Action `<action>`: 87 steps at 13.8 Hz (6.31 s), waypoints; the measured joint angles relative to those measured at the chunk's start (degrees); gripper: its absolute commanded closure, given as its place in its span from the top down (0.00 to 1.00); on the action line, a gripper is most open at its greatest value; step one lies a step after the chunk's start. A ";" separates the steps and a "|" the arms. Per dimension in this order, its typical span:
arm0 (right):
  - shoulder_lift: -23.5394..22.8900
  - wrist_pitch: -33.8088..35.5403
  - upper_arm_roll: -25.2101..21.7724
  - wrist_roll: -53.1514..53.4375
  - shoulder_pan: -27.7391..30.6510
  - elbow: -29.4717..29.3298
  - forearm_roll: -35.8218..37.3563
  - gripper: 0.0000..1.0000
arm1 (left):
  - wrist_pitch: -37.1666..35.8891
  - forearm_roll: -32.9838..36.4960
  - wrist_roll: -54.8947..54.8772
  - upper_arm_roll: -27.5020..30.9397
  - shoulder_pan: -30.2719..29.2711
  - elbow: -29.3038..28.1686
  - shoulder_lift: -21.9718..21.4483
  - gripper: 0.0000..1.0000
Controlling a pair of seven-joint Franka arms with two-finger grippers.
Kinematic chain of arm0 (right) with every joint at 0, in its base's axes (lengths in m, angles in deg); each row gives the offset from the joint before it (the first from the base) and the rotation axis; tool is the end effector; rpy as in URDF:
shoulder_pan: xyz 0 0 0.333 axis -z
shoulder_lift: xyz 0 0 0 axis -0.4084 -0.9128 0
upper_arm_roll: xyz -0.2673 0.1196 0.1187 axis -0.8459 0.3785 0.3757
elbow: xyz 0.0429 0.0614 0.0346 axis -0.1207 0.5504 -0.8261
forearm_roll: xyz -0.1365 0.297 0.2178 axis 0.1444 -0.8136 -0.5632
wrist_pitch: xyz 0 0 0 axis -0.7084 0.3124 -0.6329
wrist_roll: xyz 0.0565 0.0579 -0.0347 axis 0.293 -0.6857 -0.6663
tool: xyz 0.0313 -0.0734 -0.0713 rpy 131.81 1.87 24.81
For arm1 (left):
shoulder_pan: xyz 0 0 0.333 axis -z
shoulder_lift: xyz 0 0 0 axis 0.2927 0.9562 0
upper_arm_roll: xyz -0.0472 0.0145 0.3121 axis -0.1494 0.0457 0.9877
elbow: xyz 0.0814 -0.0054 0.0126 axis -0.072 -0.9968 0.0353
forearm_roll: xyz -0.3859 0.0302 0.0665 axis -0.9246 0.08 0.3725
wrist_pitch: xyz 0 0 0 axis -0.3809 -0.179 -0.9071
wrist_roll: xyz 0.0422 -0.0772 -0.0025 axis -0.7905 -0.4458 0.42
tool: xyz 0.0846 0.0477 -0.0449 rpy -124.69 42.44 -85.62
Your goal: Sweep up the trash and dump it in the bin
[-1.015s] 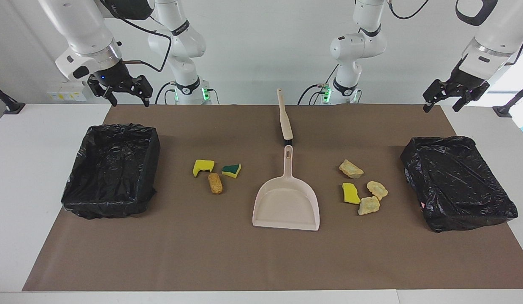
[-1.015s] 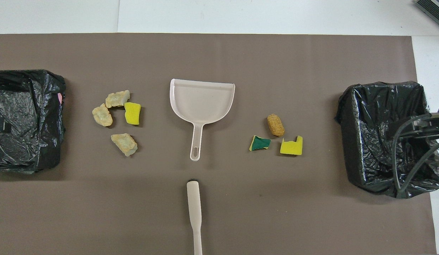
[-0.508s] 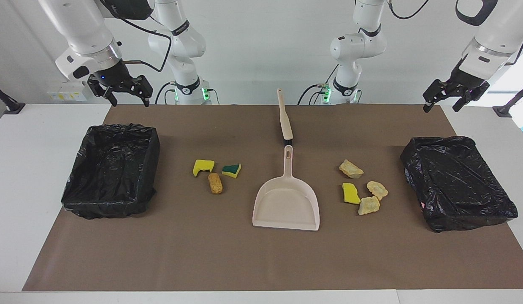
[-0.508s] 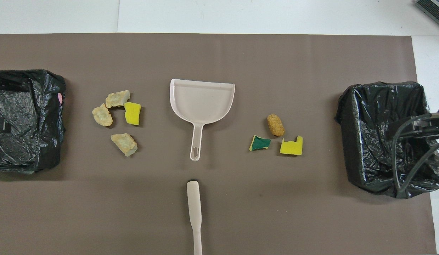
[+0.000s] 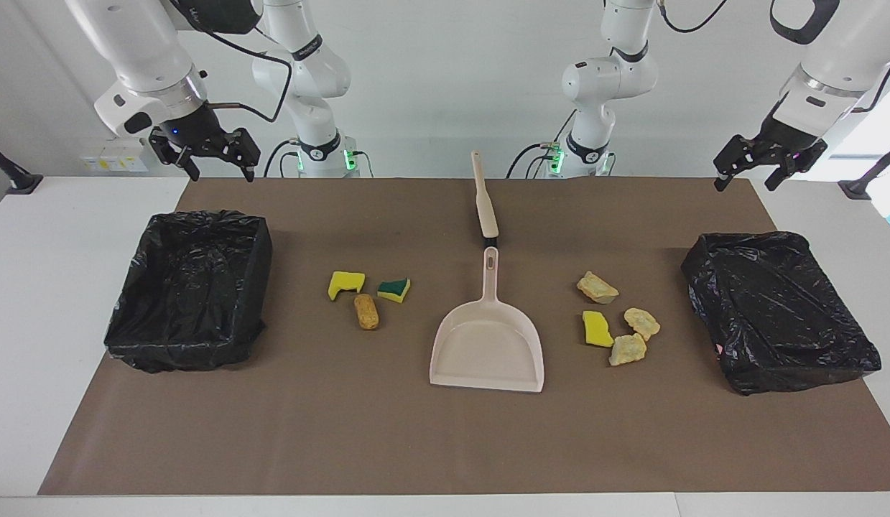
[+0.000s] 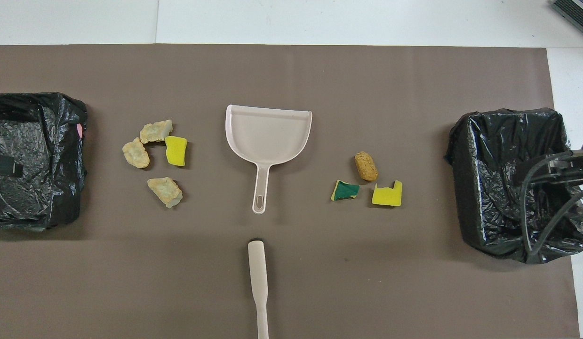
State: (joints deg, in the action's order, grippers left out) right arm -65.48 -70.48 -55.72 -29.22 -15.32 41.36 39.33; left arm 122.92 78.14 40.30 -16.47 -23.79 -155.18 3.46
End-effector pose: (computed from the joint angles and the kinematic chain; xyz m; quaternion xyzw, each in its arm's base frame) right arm 0.5281 -0.0130 0.6260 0.9986 -0.0148 -0.0508 0.0076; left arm 0.5254 0.0258 0.6306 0.9996 -0.0224 0.0099 0.0125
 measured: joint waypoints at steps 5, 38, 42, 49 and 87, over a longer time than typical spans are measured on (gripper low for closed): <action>0.00 0.32 -0.49 0.00 0.93 0.01 0.11 1.00 | -1.88 -0.36 14.35 -4.84 9.10 -3.93 -2.90 1.00; -14.52 -25.22 0.50 16.37 -19.96 7.19 -1.59 1.00 | 36.30 -5.19 60.63 -5.04 59.40 -49.97 -6.01 0.34; -14.35 -25.22 0.47 16.37 -19.95 6.67 -1.33 1.00 | 34.66 -5.19 60.63 -4.55 59.40 -49.81 -6.08 0.00; -14.17 -25.29 0.33 16.37 -19.85 5.89 -0.95 1.00 | 25.87 -5.19 55.47 -3.08 54.77 -46.12 -7.27 0.00; -29.25 -43.13 0.04 51.89 -44.37 3.32 10.79 0.39 | 21.63 7.02 2.81 -3.04 3.60 -24.06 9.74 0.00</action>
State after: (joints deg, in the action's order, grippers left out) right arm -94.72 -113.60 -55.68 22.67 -59.69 44.68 50.12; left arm 144.55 85.16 43.10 -19.51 -20.19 -179.24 13.20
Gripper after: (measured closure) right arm 0.419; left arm 0.744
